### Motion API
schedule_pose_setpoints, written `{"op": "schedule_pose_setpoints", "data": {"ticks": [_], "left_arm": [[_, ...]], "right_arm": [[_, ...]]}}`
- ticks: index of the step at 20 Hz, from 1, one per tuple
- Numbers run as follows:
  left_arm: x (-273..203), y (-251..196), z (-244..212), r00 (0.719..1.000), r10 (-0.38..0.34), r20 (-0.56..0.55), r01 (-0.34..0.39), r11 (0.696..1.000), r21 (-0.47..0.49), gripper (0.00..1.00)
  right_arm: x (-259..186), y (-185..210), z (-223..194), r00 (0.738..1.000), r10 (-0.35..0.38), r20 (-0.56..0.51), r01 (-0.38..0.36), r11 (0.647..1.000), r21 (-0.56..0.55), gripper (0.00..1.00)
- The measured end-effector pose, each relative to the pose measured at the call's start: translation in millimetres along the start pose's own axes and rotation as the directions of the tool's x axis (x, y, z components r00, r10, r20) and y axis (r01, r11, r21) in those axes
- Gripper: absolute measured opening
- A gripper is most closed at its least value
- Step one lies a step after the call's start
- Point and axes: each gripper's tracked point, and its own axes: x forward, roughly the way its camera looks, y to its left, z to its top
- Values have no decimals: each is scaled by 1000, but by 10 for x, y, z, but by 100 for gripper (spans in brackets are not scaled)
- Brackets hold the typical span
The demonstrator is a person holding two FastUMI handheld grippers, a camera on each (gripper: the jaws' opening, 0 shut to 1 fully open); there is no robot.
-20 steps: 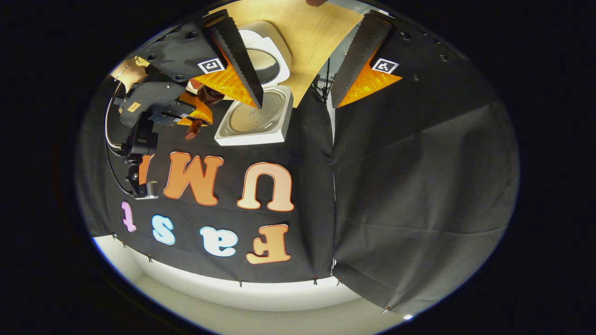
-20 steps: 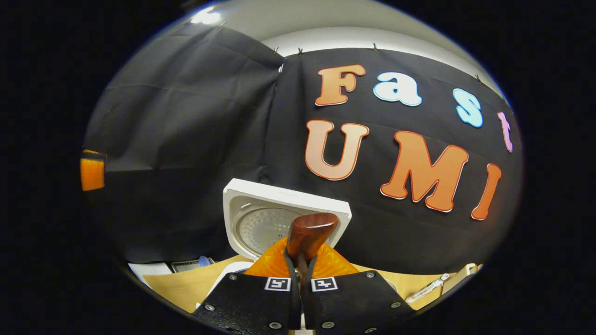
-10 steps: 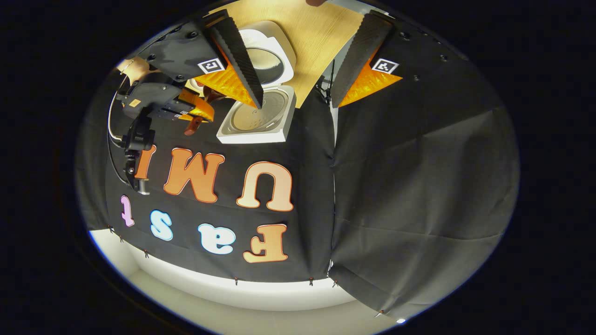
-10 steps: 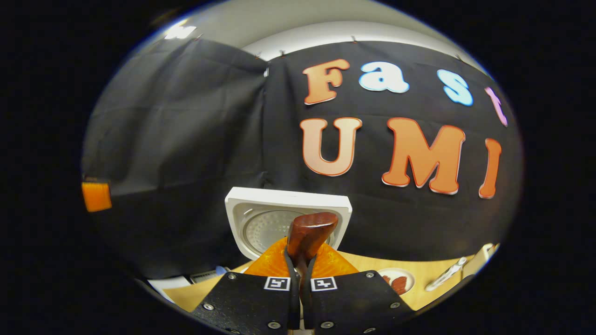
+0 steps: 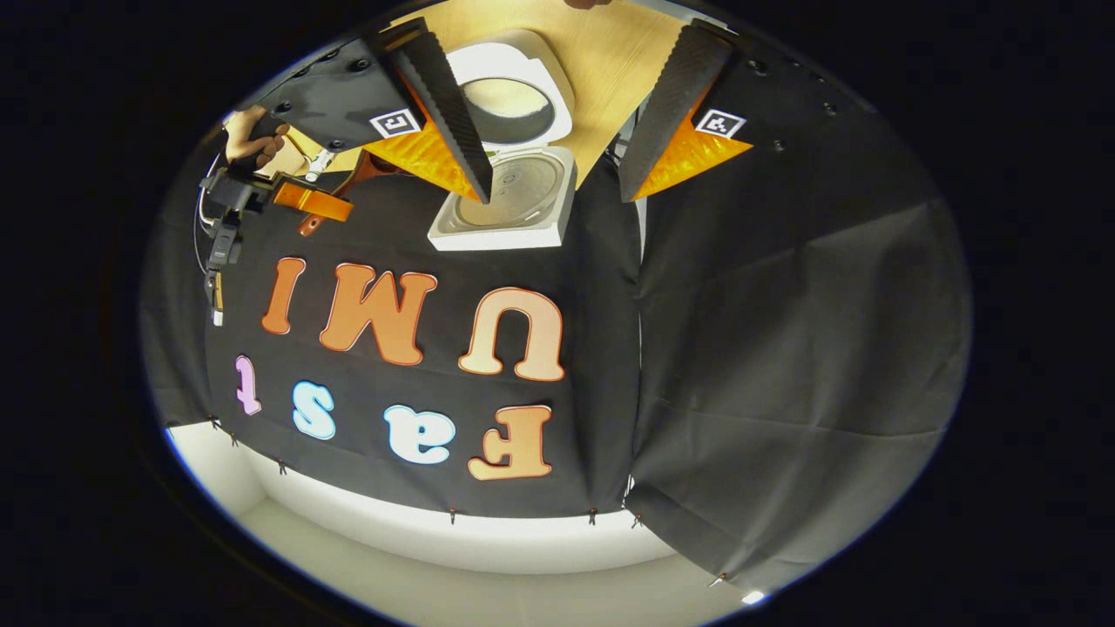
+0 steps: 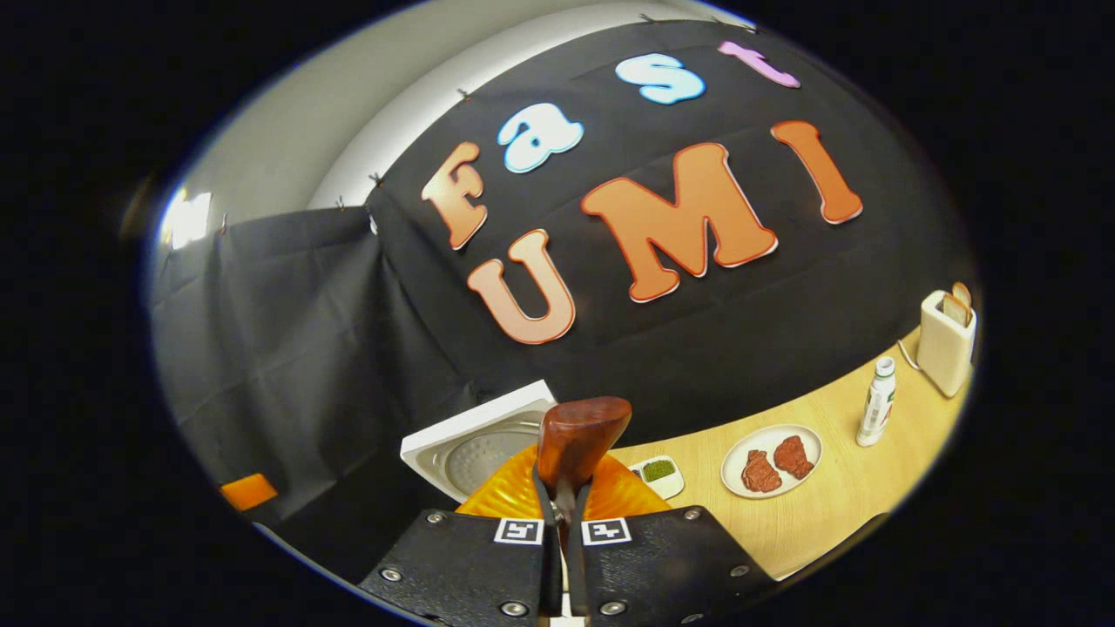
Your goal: Close the left gripper, press the button to open the rice cooker; take a wooden spoon from the chopstick holder with the right hand, scoop a spoonful of rice and pour it into the rice cooker, then put the wooden spoon back into the chopstick holder.
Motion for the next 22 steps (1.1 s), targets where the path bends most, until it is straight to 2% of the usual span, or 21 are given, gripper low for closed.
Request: {"op": "schedule_pose_setpoints", "data": {"ticks": [4,8,15,19,22], "left_arm": [[-1,-216,-1,1000,-29,0,29,1000,13,99],[0,-452,-6,998,-58,-3,58,998,14,99],[-38,-837,-8,994,-105,-8,105,994,32,98],[-49,-950,-9,994,-106,-4,107,994,25,99],[-70,-1027,-10,993,-118,-6,118,993,14,99]], "right_arm": [[-348,-606,275,995,-80,55,75,994,85,2],[-828,-1312,457,975,-193,110,179,975,129,2],[-1965,-2587,422,899,-411,149,371,898,236,2],[-2451,-3040,202,857,-496,141,455,855,248,2],[-2666,-3263,0,838,-532,120,496,835,240,2]]}}
